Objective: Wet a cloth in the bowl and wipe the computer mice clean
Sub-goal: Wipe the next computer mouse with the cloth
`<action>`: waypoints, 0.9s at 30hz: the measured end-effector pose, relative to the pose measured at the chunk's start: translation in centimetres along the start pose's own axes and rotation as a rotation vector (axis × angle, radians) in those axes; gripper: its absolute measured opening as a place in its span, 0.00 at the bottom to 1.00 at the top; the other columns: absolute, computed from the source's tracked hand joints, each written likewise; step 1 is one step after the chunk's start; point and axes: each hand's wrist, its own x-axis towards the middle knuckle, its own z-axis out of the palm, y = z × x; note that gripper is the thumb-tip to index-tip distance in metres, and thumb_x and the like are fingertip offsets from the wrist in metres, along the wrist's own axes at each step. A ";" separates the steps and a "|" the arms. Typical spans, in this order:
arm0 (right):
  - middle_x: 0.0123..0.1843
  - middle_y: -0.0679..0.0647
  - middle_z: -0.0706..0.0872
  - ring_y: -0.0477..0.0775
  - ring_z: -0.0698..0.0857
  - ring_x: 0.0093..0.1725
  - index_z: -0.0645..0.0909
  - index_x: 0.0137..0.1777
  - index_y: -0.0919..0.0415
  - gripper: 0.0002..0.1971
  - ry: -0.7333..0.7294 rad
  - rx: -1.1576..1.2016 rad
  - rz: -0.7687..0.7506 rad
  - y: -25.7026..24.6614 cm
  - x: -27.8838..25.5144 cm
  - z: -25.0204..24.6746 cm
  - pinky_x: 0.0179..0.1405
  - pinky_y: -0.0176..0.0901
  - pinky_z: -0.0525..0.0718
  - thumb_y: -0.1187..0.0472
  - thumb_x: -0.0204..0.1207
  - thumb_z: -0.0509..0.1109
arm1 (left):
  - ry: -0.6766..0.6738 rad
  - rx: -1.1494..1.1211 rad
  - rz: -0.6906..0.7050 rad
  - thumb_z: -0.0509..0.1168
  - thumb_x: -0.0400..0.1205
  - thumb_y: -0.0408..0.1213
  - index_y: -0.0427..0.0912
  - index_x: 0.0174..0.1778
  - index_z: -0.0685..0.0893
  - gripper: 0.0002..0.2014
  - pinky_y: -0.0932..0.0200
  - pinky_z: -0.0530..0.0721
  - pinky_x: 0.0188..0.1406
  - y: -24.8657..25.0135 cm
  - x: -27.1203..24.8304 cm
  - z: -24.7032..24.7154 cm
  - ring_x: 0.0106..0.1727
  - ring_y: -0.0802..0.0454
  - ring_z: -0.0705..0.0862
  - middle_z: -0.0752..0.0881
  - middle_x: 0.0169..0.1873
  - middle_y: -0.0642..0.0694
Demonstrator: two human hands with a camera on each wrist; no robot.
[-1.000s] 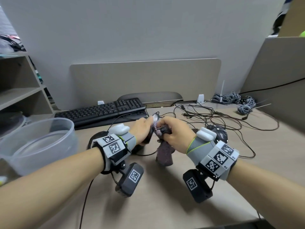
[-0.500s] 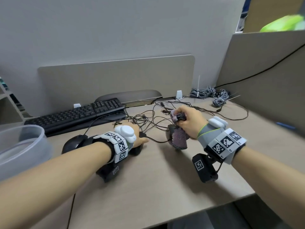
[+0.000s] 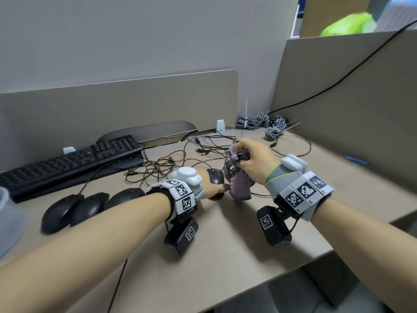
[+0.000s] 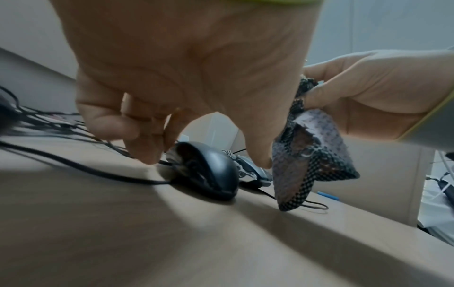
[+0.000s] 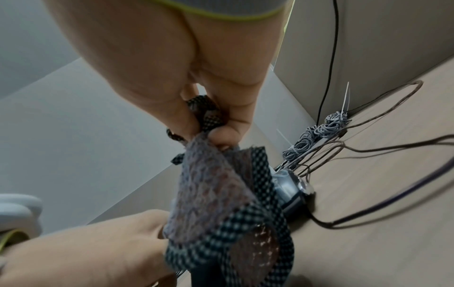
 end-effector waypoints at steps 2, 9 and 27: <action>0.53 0.60 0.87 0.60 0.83 0.53 0.81 0.51 0.61 0.14 -0.004 0.004 0.001 0.3 0.1 -0.1 0.46 0.37 0.75 0.73 0.65 0.69 | 0.008 0.007 0.014 0.57 0.78 0.66 0.49 0.31 0.68 0.23 0.50 0.84 0.49 0.0 1.2 0.6 0.46 0.40 0.86 0.87 0.43 0.43; 0.53 0.59 0.87 0.59 0.82 0.53 0.81 0.52 0.61 0.15 0.001 -0.001 0.008 0.4 0.6 -0.1 0.43 0.34 0.69 0.73 0.65 0.68 | -0.026 -0.037 -0.041 0.60 0.69 0.66 0.48 0.37 0.73 0.22 0.47 0.85 0.51 0.1 3.2 1.4 0.43 0.40 0.85 0.87 0.42 0.43; 0.51 0.58 0.86 0.60 0.83 0.53 0.83 0.50 0.58 0.18 -0.078 0.006 -0.247 -7.6 0.7 6.7 0.52 0.40 0.76 0.75 0.63 0.66 | 0.242 -0.817 -0.162 0.75 0.66 0.33 0.43 0.60 0.68 0.30 0.43 0.88 0.34 -8.8 -5.0 -2.0 0.32 0.43 0.84 0.86 0.43 0.37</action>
